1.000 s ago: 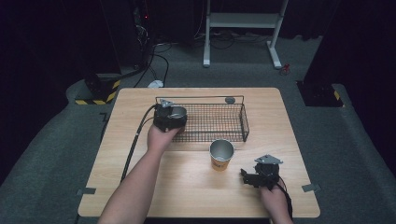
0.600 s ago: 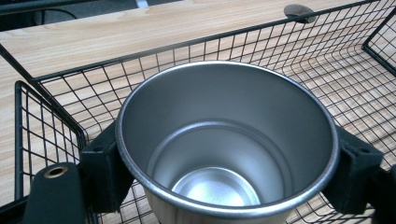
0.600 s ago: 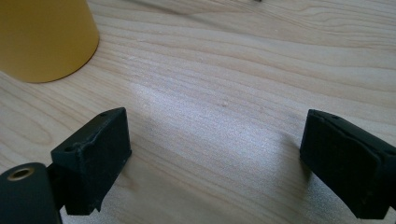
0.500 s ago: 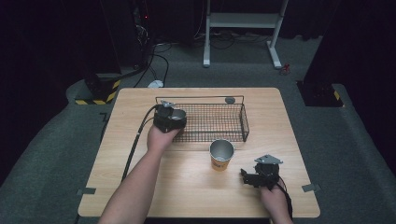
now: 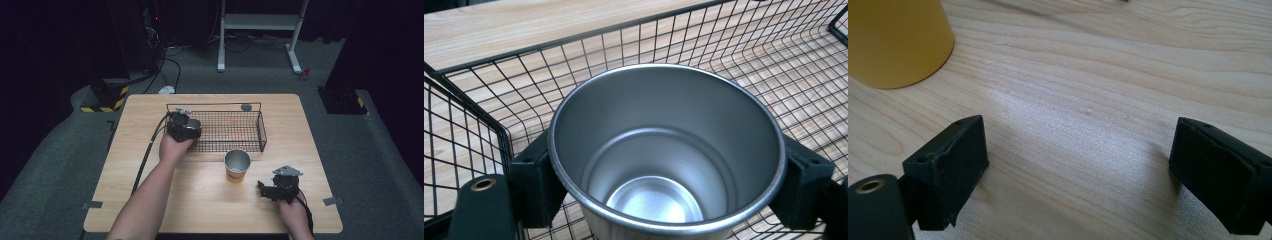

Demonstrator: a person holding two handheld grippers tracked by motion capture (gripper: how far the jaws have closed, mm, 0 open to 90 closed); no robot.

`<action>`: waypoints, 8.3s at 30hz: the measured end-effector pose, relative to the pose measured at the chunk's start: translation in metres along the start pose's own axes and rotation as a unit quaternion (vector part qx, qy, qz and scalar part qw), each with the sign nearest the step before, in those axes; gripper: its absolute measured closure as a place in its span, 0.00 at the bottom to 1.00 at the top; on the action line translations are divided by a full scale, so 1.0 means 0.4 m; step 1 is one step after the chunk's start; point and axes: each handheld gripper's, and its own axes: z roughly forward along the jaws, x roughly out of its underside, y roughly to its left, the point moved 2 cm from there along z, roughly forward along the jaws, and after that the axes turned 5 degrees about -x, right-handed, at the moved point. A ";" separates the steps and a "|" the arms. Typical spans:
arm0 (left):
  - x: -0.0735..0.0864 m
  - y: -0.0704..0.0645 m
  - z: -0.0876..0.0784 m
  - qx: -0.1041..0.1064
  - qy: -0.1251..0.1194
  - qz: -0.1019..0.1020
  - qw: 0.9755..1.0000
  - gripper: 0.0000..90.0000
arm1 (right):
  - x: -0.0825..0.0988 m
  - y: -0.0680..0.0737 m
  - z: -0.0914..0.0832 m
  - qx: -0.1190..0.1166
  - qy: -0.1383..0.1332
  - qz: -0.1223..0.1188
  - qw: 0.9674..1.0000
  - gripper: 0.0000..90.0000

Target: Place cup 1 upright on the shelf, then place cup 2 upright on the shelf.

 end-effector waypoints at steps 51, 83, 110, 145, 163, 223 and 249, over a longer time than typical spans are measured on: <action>0.009 0.010 -0.013 0.008 0.023 0.009 1.000 0.14 | 0.000 0.000 0.000 0.000 0.000 0.001 1.000 0.09; 0.010 0.007 -0.008 0.003 0.009 0.009 1.000 0.15 | 0.000 -0.001 0.000 0.000 0.000 -0.001 1.000 0.09; -0.033 -0.024 0.031 0.000 0.011 0.003 1.000 0.15 | 0.000 0.000 0.000 0.000 0.000 0.000 1.000 0.09; 0.030 0.026 -0.135 0.030 -0.039 0.006 0.999 0.03 | 0.000 0.000 0.000 0.000 0.000 0.000 1.000 0.09; 0.199 0.079 -0.250 0.044 -0.058 0.002 0.997 0.02 | 0.001 0.000 -0.001 -0.003 -0.001 0.000 1.000 0.09; 0.488 0.123 -0.213 0.022 -0.014 0.044 0.999 0.07 | -0.107 0.187 -0.048 -0.089 -0.105 -0.076 0.988 0.10; 0.488 0.123 -0.213 0.023 -0.015 0.045 0.999 0.07 | -0.179 0.206 0.012 -0.079 -0.098 -0.077 0.989 0.10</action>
